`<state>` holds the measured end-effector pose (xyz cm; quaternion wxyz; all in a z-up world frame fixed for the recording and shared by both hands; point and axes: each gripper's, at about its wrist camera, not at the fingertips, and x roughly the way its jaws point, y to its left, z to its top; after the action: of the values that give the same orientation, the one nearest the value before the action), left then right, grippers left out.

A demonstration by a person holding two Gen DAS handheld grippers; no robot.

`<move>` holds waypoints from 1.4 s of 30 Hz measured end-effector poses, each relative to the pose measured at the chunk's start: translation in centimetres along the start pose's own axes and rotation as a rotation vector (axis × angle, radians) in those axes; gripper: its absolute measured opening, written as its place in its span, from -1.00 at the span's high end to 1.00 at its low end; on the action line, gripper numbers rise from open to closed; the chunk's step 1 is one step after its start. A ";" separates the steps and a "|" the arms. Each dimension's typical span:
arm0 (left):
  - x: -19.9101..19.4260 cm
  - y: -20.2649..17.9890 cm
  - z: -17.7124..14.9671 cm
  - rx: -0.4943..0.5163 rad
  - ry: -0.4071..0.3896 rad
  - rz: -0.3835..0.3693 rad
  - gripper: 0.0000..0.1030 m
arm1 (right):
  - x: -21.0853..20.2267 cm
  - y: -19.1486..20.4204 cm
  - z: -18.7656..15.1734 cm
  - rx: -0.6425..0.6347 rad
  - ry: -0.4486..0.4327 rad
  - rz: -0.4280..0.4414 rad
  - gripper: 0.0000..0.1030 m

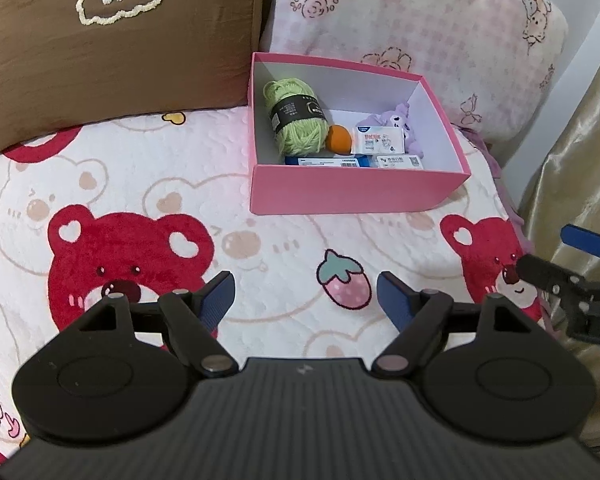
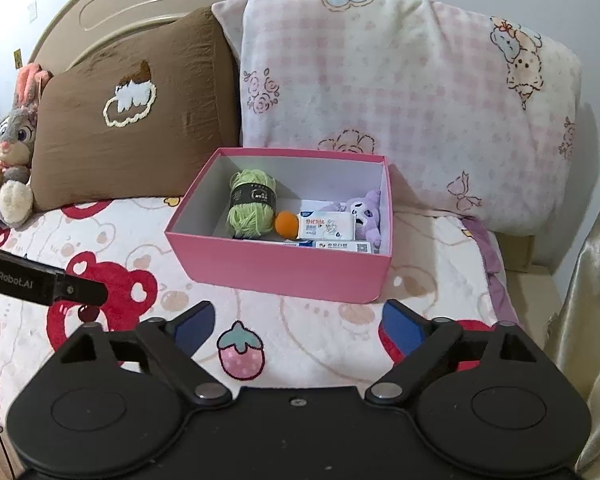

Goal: Organize objects

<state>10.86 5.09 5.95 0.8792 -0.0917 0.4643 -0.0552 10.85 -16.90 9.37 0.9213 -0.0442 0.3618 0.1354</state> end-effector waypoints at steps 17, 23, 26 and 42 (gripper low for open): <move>-0.3 0.2 -0.2 0.035 0.024 0.047 -1.00 | 0.0 0.9 -0.4 0.015 0.037 -0.029 -0.89; -0.3 0.0 -0.2 0.024 0.053 0.067 -1.00 | -0.1 1.0 -0.4 0.003 0.033 -0.036 -0.89; -0.6 -0.3 -0.3 0.038 0.040 0.090 -1.00 | -0.1 0.9 -0.4 0.004 0.034 -0.043 -0.89; -1.2 -0.9 -0.4 0.063 0.052 0.128 -1.00 | -0.1 1.0 -0.5 0.010 0.047 -0.038 -0.89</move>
<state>9.82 4.44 6.91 0.8710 -0.0328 0.4899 -0.0159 10.15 -16.02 9.08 0.9152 -0.0497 0.3830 0.1150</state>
